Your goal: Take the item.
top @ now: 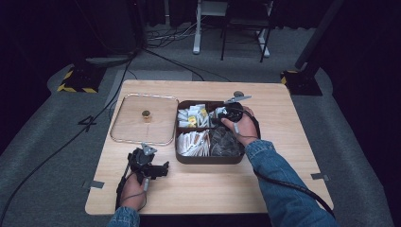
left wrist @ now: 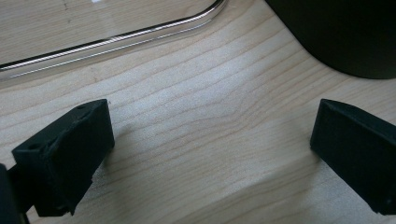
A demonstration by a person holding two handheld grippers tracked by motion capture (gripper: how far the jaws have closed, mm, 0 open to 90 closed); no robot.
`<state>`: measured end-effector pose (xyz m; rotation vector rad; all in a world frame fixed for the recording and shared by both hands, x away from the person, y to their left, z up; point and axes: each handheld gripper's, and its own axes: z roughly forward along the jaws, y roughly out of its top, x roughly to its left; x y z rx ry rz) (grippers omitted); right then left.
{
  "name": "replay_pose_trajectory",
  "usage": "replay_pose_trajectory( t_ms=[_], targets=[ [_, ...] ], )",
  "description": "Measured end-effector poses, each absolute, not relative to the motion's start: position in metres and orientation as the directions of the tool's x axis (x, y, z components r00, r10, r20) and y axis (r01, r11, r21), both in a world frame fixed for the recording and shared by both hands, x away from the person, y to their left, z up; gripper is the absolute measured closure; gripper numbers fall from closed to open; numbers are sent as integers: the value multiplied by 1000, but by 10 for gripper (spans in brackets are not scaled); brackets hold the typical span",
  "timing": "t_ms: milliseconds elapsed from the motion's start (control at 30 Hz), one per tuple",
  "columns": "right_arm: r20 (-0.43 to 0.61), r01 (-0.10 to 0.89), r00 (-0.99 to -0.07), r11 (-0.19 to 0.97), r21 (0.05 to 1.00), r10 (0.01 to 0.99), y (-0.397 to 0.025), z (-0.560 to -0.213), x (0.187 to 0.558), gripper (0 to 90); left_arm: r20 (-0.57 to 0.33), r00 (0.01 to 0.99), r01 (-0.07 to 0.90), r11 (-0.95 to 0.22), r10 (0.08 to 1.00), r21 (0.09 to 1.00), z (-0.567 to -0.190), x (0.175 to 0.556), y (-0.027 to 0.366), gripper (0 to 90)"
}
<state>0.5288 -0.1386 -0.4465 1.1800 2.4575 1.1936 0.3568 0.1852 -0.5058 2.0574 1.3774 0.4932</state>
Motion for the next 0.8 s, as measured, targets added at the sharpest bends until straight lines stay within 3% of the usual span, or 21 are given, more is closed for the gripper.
replay_pose_trajectory(
  t_ms=[133,500,800],
  targets=[
    [162,592,-660,376,713,733,-135,-450,533,606,-27,390,694,-275,920,665,-506,357,185,0],
    [192,656,-593,331,678,782,-131,-447,532,854,-27,390,694,-275,920,665,-506,357,185,0],
    [192,654,-582,314,688,790,-133,-445,529,876,-27,390,694,-275,920,665,-506,357,185,0]
  ],
)
